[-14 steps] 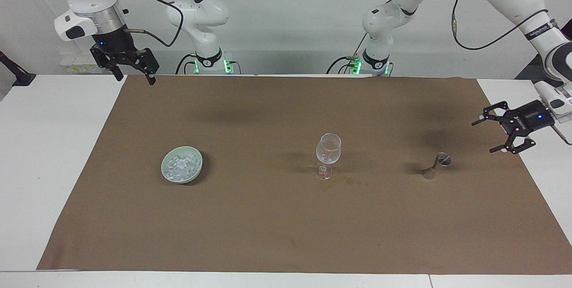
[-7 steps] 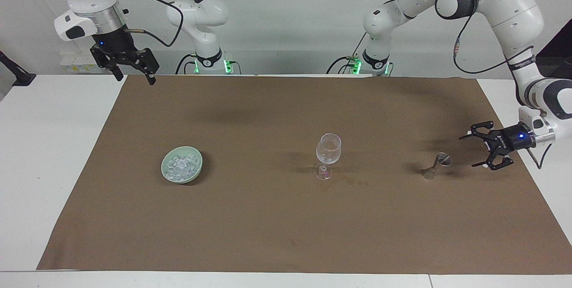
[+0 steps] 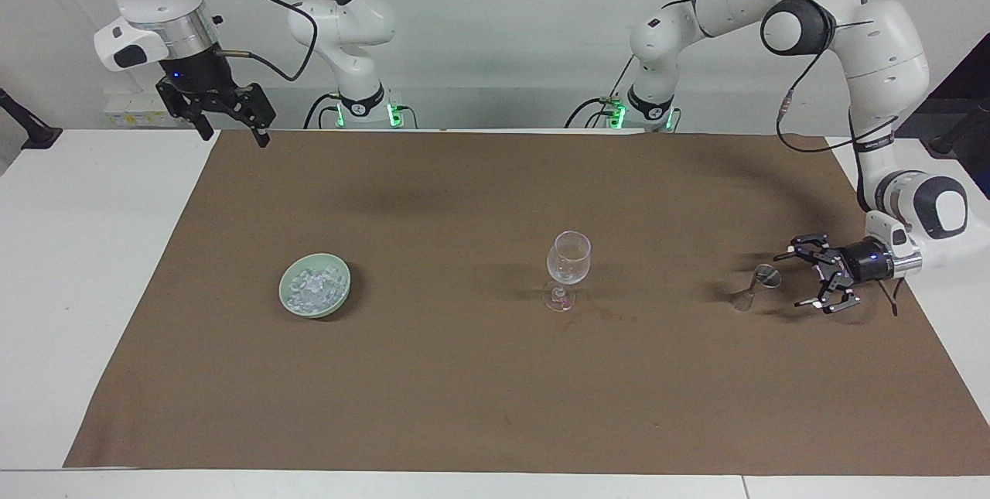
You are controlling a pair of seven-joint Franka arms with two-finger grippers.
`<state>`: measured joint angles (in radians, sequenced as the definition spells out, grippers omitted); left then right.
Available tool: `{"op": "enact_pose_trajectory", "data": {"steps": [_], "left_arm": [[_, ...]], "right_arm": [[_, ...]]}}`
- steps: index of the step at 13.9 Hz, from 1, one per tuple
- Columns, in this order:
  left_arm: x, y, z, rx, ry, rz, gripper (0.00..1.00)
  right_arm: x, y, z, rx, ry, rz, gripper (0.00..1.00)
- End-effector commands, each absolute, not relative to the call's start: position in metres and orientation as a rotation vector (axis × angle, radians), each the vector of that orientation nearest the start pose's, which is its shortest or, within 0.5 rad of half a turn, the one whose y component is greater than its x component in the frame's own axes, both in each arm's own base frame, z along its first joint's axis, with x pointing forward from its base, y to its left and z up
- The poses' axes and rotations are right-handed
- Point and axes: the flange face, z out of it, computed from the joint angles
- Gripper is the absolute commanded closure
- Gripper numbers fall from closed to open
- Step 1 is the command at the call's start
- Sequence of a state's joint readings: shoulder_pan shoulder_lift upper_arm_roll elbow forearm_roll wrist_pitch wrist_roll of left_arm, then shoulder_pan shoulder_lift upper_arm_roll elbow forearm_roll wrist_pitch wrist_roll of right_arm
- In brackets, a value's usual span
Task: Pour wine and add ice with both arms
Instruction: 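Reach the left gripper to the small metal cup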
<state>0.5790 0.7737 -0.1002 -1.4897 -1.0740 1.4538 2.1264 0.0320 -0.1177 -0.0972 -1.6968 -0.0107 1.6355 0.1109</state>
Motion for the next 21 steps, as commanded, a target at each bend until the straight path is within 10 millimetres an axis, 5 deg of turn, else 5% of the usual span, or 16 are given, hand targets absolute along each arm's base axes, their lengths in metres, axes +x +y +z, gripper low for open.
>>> {"op": "enact_pose_trajectory", "data": {"steps": [1,5,11,19,21], "left_arm": [[0.62,0.214,0.213,1.467,-1.093,1.085,0.0],[0.619,0.204,0.204,1.411,-1.066,1.106,0.0],[0.626,0.181,0.203,1.342,-1.085,1.17,0.25],[0.624,0.18,0.202,1.311,-1.132,1.212,0.34],[0.621,0.179,0.198,1.309,-1.125,1.208,0.44]], "right_arm": [[0.523,-0.039,0.634,-3.109,0.251,-0.095,0.0],[0.523,-0.039,0.634,-3.108,0.254,-0.095,0.0],[0.524,-0.039,0.633,-3.109,0.254,-0.092,0.0],[0.524,-0.039,0.633,-3.109,0.251,-0.092,0.0],[0.524,-0.039,0.633,-3.109,0.254,-0.092,0.0]]}}
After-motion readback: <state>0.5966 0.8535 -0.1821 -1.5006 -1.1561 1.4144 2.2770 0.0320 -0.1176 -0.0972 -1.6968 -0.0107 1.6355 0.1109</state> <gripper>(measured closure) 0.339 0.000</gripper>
